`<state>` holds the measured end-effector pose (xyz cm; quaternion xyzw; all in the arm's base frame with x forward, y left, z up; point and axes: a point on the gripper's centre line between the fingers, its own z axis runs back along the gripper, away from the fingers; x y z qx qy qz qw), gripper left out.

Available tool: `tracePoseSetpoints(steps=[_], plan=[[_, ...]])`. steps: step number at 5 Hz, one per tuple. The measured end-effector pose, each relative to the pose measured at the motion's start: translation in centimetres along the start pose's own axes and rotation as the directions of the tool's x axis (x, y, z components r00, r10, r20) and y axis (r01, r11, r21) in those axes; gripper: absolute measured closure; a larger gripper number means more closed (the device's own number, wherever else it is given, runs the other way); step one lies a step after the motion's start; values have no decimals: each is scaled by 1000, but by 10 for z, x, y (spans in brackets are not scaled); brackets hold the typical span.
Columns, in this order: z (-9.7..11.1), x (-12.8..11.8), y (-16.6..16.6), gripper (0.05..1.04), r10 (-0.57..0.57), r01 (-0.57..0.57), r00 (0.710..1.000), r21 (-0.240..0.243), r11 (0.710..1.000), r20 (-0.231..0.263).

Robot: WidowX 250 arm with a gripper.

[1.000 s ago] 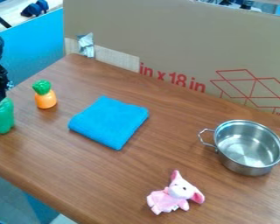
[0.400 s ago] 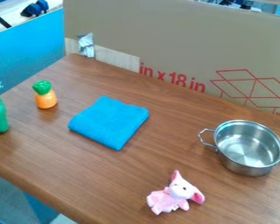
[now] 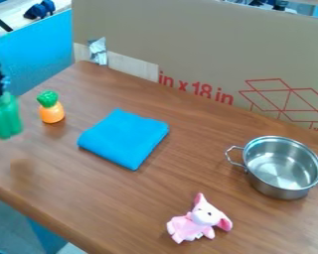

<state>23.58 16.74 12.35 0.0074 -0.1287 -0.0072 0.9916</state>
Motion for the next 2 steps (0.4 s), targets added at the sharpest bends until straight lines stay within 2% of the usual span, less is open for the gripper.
tracePoseSetpoints(steps=[1,2], plan=[[-1,16,-55,976,-193,193,981,-31,981,11],[-8,28,-102,976,-345,346,938,-61,936,28]])
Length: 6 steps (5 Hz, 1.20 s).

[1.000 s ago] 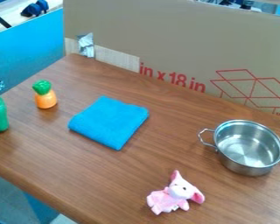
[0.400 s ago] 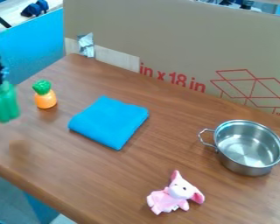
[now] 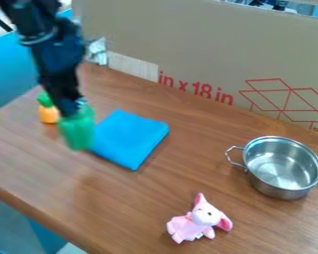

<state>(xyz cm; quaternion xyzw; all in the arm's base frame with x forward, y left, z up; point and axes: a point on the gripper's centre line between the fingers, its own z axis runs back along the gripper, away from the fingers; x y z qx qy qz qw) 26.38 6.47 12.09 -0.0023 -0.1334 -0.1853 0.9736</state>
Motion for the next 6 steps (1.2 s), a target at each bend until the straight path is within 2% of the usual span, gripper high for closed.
tracePoseSetpoints(steps=[1,2,3,6], plan=[[-6,27,-32,976,-90,93,995,-80,992,45],[1,50,-51,976,-161,168,983,-83,982,84],[5,66,-68,976,-188,197,978,-104,975,90],[-30,70,-91,976,-257,254,966,-74,964,-36]])
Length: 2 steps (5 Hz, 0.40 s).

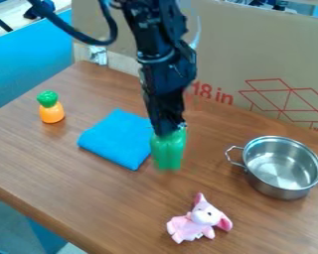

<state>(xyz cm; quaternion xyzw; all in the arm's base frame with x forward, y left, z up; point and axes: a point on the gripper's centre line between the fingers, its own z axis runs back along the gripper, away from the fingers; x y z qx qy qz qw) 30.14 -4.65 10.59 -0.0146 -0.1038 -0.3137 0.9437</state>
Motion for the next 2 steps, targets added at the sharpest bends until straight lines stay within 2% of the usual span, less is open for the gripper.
tracePoseSetpoints(steps=[2], plan=[[-19,5,-2,976,15,-16,1000,-34,999,-27]])
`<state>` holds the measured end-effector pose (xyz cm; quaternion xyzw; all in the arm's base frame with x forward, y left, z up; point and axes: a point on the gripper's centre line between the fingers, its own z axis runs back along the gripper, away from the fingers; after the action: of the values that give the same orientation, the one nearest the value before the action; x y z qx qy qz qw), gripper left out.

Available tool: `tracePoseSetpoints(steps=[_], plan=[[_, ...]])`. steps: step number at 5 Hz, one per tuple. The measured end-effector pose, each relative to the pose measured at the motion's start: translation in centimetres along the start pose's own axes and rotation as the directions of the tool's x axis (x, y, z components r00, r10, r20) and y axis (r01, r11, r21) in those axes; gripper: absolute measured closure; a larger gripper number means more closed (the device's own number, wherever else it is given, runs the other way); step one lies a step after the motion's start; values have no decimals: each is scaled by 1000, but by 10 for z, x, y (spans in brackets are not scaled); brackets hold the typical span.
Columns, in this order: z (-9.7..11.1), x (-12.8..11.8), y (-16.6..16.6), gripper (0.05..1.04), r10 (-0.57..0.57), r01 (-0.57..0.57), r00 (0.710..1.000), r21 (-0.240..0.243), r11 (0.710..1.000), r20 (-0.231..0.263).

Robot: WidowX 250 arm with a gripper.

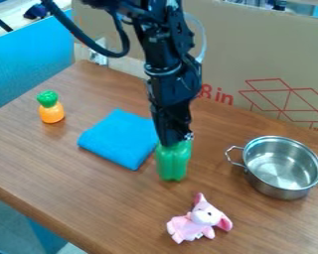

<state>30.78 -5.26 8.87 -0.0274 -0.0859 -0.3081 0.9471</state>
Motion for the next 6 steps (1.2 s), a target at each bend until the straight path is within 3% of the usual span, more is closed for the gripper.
tracePoseSetpoints(steps=[2,3,5,6], plan=[[-2,3,1,939,25,-25,999,4,1000,21],[-1,-2,-3,745,16,-16,1000,-5,1000,21],[43,-14,5,141,110,-114,986,29,993,125],[64,-34,17,74,185,-197,974,87,977,128]])
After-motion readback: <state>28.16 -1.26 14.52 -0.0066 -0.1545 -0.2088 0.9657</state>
